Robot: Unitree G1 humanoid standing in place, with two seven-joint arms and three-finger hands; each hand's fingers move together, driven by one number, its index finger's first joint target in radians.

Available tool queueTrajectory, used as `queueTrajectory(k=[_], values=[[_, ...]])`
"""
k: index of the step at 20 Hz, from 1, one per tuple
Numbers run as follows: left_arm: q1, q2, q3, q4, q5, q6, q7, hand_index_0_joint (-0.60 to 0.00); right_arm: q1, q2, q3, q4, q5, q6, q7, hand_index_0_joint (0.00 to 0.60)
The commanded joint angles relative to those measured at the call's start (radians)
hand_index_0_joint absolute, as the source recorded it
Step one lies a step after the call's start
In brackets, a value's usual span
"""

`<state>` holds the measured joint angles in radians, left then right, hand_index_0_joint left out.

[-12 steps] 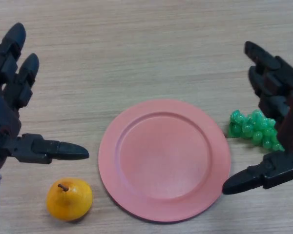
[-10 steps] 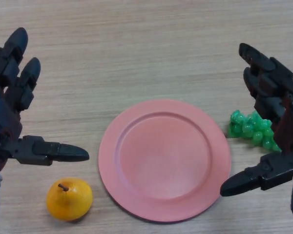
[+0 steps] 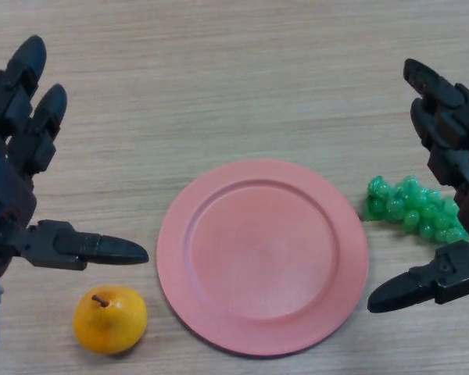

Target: Pick up the yellow pear and place it on the plate

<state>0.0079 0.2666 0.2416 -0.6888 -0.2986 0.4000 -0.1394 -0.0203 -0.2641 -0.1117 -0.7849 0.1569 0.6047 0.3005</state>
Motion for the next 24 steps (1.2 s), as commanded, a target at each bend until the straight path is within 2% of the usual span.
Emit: queueTrajectory(k=[1,2,3,4,5,6,8,10,15,18,22,24], values=[[0.018,0.033,0.093,-0.066,0.005,-0.098,-0.061,0.0,-0.029,-0.023,-0.047,-0.021,0.014,-0.14,0.004,0.0],[0.051,0.032,0.122,-0.059,0.046,-0.132,-0.135,0.0,-0.031,-0.021,-0.038,-0.01,0.003,-0.153,-0.001,0.0],[0.059,0.02,0.145,-0.038,0.059,-0.173,-0.157,0.0,-0.035,-0.019,-0.035,-0.006,0.004,-0.152,-0.006,0.0],[0.071,0.03,0.213,-0.029,0.041,-0.163,-0.195,0.0,-0.045,-0.017,-0.018,0.007,-0.005,-0.159,-0.015,0.0],[0.078,0.028,0.234,-0.011,0.053,-0.186,-0.219,0.0,-0.046,-0.016,-0.013,0.012,-0.004,-0.157,-0.016,0.0],[0.1,0.011,0.256,0.03,0.082,-0.262,-0.251,0.0,-0.054,-0.011,0.0,0.017,0.011,-0.128,-0.019,0.0],[0.128,-0.005,0.276,0.135,0.111,-0.38,-0.298,0.0,-0.066,-0.007,0.043,0.058,-0.024,-0.165,-0.026,0.0],[0.137,-0.008,0.283,0.223,0.117,-0.456,-0.298,0.0,-0.088,-0.004,0.067,0.058,-0.031,-0.127,-0.012,0.0],[0.178,-0.015,0.27,0.459,0.161,-0.673,-0.294,0.0,-0.121,0.007,0.117,0.111,-0.047,-0.161,0.016,0.0],[0.186,-0.01,0.23,0.623,0.18,-0.775,-0.306,0.0,-0.143,0.01,0.113,0.134,-0.052,-0.168,0.046,0.0],[0.178,0.027,0.149,0.812,0.221,-0.834,-0.311,0.0,-0.151,0.015,0.117,0.151,-0.053,-0.168,0.038,0.0],[0.154,0.037,0.109,0.887,0.245,-0.864,-0.282,0.0,-0.152,0.016,0.111,0.152,-0.052,-0.176,0.035,0.0]])
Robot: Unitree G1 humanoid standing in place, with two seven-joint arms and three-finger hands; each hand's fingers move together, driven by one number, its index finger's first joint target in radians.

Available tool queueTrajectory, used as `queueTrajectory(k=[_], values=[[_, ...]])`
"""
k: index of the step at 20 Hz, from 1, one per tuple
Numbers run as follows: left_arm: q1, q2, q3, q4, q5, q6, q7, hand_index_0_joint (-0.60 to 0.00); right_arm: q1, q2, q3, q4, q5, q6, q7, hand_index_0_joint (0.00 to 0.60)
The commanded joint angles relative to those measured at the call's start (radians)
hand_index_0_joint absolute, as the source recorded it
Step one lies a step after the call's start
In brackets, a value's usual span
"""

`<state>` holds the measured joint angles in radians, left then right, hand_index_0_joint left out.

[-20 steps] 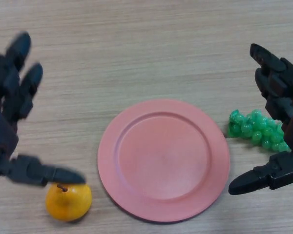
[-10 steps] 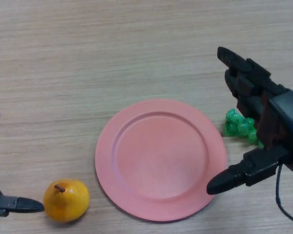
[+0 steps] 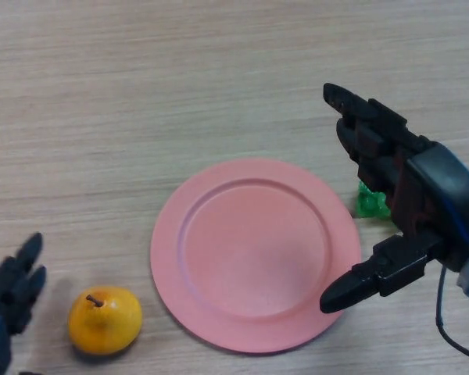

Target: Pick up the yellow pear and place it on the plate

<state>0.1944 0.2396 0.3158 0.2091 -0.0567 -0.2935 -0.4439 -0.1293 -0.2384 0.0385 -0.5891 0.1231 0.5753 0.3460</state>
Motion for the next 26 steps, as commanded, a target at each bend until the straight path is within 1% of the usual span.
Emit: queueTrajectory(k=[1,2,3,4,5,7,9,11,12,13,14,16,18,19,21,23,25,26], values=[[-0.038,0.067,0.022,0.01,0.001,-0.181,0.033,0.0,-0.045,-0.012,-0.042,-0.046,-0.015,-0.141,-0.01,0.0],[-0.057,0.072,-0.002,0.063,-0.002,-0.221,0.059,0.0,-0.049,-0.014,-0.039,-0.038,-0.024,-0.148,-0.015,0.0],[-0.065,0.076,-0.014,0.087,-0.006,-0.246,0.074,0.0,-0.047,-0.008,-0.035,-0.034,-0.02,-0.154,-0.022,0.0],[-0.08,0.077,-0.032,0.12,-0.005,-0.281,0.107,0.0,-0.043,-0.006,-0.024,-0.033,-0.022,-0.157,-0.025,0.0],[-0.088,0.079,-0.043,0.135,-0.019,-0.294,0.117,0.0,-0.044,-0.005,-0.025,-0.034,-0.022,-0.155,-0.022,0.0],[-0.112,0.073,-0.074,0.168,-0.032,-0.327,0.159,0.0,-0.038,-0.005,-0.03,-0.047,-0.012,-0.142,-0.021,0.0],[-0.148,0.065,-0.107,0.21,-0.015,-0.392,0.216,0.0,-0.027,-0.006,-0.03,-0.054,-0.011,-0.148,-0.018,0.0],[-0.158,0.061,-0.122,0.222,-0.005,-0.408,0.237,-0.2,-0.026,-0.005,-0.032,-0.059,-0.004,-0.145,-0.022,0.0],[-0.168,0.056,-0.139,0.236,0.007,-0.421,0.257,-0.35,-0.026,-0.004,-0.035,-0.064,0.005,-0.146,-0.027,0.0],[-0.181,0.053,-0.156,0.266,0.067,-0.442,0.307,-0.45,-0.029,-0.005,-0.045,-0.074,0.021,-0.143,-0.033,0.0],[-0.207,0.055,-0.198,0.337,0.225,-0.467,0.43,-0.6,-0.033,-0.016,-0.073,-0.107,0.063,-0.118,-0.044,0.0],[-0.198,0.051,-0.218,0.335,0.234,-0.415,0.468,-0.6,-0.025,-0.026,-0.088,-0.129,0.075,-0.108,-0.047,0.0],[-0.193,0.055,-0.221,0.344,0.275,-0.394,0.517,-0.6,-0.02,-0.03,-0.092,-0.138,0.085,-0.102,-0.054,0.0],[-0.197,0.056,-0.216,0.349,0.295,-0.383,0.556,-0.6,-0.015,-0.033,-0.09,-0.139,0.074,-0.11,-0.049,0.0],[-0.199,0.073,-0.199,0.332,0.318,-0.37,0.622,-0.6,-0.008,-0.032,-0.1,-0.142,0.074,-0.115,-0.045,0.0],[-0.172,0.089,-0.163,0.241,0.35,-0.37,0.685,-0.6,-0.003,-0.031,-0.096,-0.137,0.06,-0.139,-0.046,0.0],[-0.139,0.083,-0.134,0.137,0.343,-0.345,0.684,-0.6,0.009,-0.024,-0.078,-0.15,0.052,-0.132,-0.059,0.0],[-0.118,0.074,-0.128,0.069,0.371,-0.31,0.68,-0.6,0.016,-0.021,-0.073,-0.168,0.054,-0.112,-0.059,0.0]])
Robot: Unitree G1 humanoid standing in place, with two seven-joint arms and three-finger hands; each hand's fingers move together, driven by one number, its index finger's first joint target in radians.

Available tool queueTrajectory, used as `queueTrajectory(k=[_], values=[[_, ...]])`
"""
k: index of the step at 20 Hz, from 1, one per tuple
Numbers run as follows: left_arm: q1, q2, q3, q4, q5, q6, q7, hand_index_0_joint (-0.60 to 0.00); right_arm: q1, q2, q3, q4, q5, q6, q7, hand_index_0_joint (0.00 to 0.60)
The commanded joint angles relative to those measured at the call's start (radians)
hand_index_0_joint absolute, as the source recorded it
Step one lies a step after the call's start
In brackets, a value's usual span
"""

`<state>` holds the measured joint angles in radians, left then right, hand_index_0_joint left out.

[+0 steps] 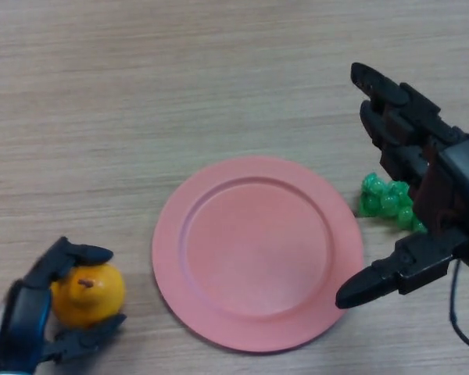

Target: Pick up the yellow pear and place it on the plate

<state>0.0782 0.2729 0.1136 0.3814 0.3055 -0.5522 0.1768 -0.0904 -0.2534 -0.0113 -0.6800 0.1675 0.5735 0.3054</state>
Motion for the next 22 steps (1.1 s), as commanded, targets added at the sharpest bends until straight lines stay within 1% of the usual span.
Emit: queueTrajectory(k=[1,3,4,5,6,7,8,9,10,11,12,13,14,16,17,18,19,20,21,22], values=[[0.013,0.029,0.071,-0.163,0.034,-0.026,0.058,-0.6,-0.016,-0.004,-0.023,-0.094,0.018,-0.087,-0.02,0.0],[0.021,0.02,0.064,-0.216,0.027,-0.001,0.033,-0.6,-0.014,-0.004,-0.02,-0.101,0.019,-0.079,-0.019,0.2],[0.024,0.01,0.054,-0.272,0.018,0.024,0.003,-0.6,-0.013,-0.004,-0.017,-0.106,0.016,-0.077,-0.017,0.35],[0.018,-0.004,0.034,-0.324,0.009,0.043,-0.02,-0.6,-0.008,-0.003,-0.015,-0.112,0.015,-0.079,-0.015,0.45],[0.011,-0.016,0.014,-0.367,0.001,0.063,-0.039,-0.6,-0.004,-0.002,-0.014,-0.117,0.015,-0.078,-0.013,0.402],[0.002,-0.023,-0.007,-0.387,-0.003,0.082,-0.054,-0.6,-0.003,-0.001,-0.015,-0.121,0.018,-0.073,-0.016,0.303],[-0.018,-0.037,-0.054,-0.423,-0.005,0.123,-0.082,-0.6,0.001,0.0,-0.018,-0.131,0.026,-0.065,-0.022,0.152],[-0.051,-0.055,-0.119,-0.454,0.004,0.155,-0.109,-0.6,0.007,-0.001,-0.024,-0.145,0.033,-0.056,-0.03,0.051],[-0.091,-0.074,-0.182,-0.467,0.02,0.192,-0.131,-0.6,0.011,-0.004,-0.028,-0.16,0.032,-0.047,-0.036,0.0],[-0.117,-0.078,-0.214,-0.45,0.004,0.209,-0.135,-0.6,0.016,-0.004,-0.036,-0.175,0.041,-0.037,-0.035,0.0],[-0.128,-0.079,-0.226,-0.441,-0.003,0.214,-0.135,-0.6,0.017,-0.004,-0.039,-0.18,0.044,-0.033,-0.034,0.101],[-0.183,-0.081,-0.283,-0.384,-0.07,0.223,-0.127,-0.6,0.018,-0.008,-0.053,-0.2,0.063,-0.009,-0.036,0.016],[-0.221,-0.082,-0.328,-0.358,-0.13,0.268,-0.136,-0.6,0.014,-0.011,-0.06,-0.209,0.072,-0.001,-0.04,0.0],[-0.288,-0.083,-0.39,-0.283,-0.16,0.262,-0.108,-0.6,0.007,-0.014,-0.073,-0.218,0.081,-0.002,-0.048,0.0],[-0.307,-0.083,-0.407,-0.25,-0.137,0.247,-0.092,-0.6,0.004,-0.015,-0.078,-0.218,0.086,-0.006,-0.052,0.0],[-0.337,-0.083,-0.43,-0.176,-0.042,0.222,-0.062,-0.6,-0.002,-0.018,-0.077,-0.218,0.087,-0.003,-0.059,0.0],[-0.34,-0.083,-0.431,-0.167,-0.034,0.218,-0.057,-0.6,-0.002,-0.019,-0.077,-0.219,0.087,-0.004,-0.058,0.1],[-0.346,-0.083,-0.428,-0.148,-0.031,0.206,-0.04,-0.6,-0.001,-0.019,-0.075,-0.219,0.084,-0.004,-0.058,0.249],[-0.351,-0.083,-0.422,-0.128,-0.04,0.194,-0.024,-0.6,-0.001,-0.02,-0.071,-0.219,0.079,-0.006,-0.058,0.349],[-0.36,-0.083,-0.405,-0.09,-0.055,0.171,-0.004,-0.6,-0.003,-0.02,-0.06,-0.213,0.061,-0.014,-0.057,0.499]])
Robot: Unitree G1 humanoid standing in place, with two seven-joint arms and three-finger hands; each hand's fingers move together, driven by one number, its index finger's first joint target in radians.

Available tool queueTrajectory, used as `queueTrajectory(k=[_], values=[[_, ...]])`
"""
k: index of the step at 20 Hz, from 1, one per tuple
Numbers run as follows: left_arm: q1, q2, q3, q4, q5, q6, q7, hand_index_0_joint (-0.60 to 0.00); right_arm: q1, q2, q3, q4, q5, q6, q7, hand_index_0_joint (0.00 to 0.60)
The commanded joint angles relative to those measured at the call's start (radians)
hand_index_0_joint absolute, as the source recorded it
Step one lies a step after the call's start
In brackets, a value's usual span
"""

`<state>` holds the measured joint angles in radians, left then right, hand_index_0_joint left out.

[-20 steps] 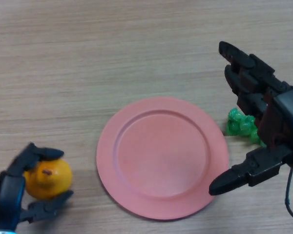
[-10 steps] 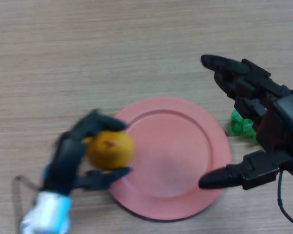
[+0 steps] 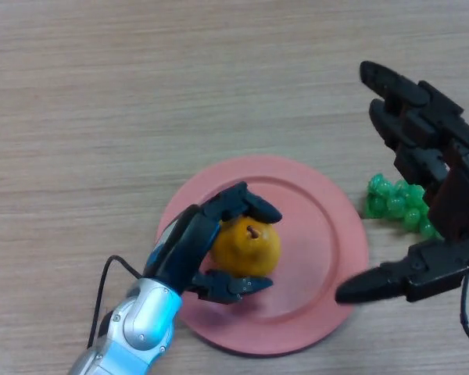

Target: Pick up the yellow pear and place it on the plate

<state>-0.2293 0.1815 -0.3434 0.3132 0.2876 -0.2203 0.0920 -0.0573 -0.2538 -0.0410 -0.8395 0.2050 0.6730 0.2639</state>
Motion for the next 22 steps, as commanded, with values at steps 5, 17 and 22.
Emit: queueTrajectory(k=[5,17,22], values=[[-0.057,0.008,0.102,0.021,-0.015,-0.173,0.087,-0.233,-0.04,-0.012,-0.015,-0.045,0.012,-0.117,-0.014,0.4],[0.135,0.011,0.304,-0.557,-0.089,0.224,-0.102,0.0,-0.086,-0.013,0.025,-0.067,-0.059,-0.076,-0.006,0.0],[0.195,0.04,0.377,-0.896,-0.271,0.464,-0.191,0.0,-0.077,-0.009,0.023,-0.059,-0.083,-0.106,-0.011,0.0]])
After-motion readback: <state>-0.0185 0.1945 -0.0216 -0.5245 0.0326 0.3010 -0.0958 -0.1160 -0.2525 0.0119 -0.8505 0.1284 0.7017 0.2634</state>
